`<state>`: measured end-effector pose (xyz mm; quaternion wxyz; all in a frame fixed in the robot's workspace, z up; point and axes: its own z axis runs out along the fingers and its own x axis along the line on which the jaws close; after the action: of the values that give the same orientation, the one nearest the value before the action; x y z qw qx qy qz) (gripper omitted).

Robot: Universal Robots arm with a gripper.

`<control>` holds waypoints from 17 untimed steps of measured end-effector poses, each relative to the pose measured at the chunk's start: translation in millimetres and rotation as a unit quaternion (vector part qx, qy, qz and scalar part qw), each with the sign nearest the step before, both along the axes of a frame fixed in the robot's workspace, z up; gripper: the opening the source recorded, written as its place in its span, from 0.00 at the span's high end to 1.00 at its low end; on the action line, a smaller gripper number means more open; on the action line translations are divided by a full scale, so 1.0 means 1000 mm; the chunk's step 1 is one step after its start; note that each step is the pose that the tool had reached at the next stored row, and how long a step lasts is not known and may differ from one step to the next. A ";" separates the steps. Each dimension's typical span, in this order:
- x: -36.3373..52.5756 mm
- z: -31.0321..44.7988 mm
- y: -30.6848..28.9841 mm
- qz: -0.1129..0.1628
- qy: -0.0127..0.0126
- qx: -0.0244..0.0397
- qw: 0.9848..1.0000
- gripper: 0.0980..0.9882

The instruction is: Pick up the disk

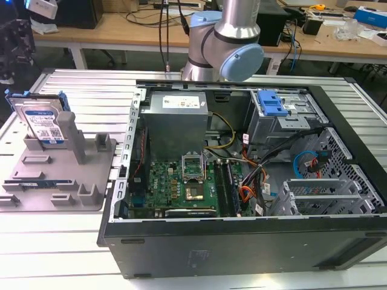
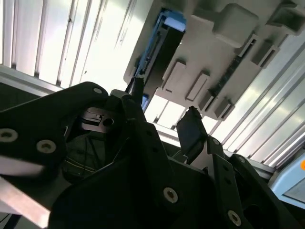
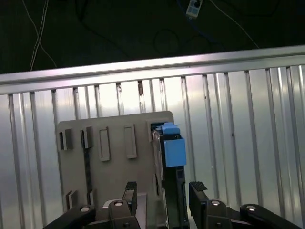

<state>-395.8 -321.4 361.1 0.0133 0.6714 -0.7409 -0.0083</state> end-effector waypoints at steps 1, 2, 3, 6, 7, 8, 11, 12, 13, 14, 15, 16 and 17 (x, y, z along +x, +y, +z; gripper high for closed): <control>-0.0042 -0.0013 0.0017 0.000 0.000 -0.001 1.000 0.48; -0.0089 -0.0030 0.0027 0.000 0.000 -0.001 1.000 0.48; -0.0156 -0.0055 0.0035 0.000 0.000 -0.001 1.000 0.48; -0.0251 -0.0108 0.0041 0.005 0.000 -0.001 1.000 0.48; -0.0251 -0.0115 0.0041 0.014 0.000 -0.001 1.000 0.48; -0.0251 -0.0127 0.0041 0.028 0.000 -0.001 1.000 0.48; -0.0267 -0.0143 0.0077 0.045 0.000 -0.004 0.999 0.48; -0.0267 -0.0143 0.0077 0.045 0.000 -0.004 0.999 0.48; -0.0264 -0.0144 0.0095 0.045 0.000 -0.006 0.999 0.48; -0.0262 -0.0157 0.0113 0.040 0.000 -0.006 0.999 0.48; -0.0262 -0.0170 0.0114 0.029 0.000 -0.006 1.000 0.48; -0.0248 -0.0184 0.0114 0.025 0.000 -0.006 1.000 0.48; -0.0229 -0.0198 0.0114 0.023 0.000 -0.006 1.000 0.48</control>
<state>-418.6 -310.0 341.3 0.0179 0.6879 -0.7256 -0.0035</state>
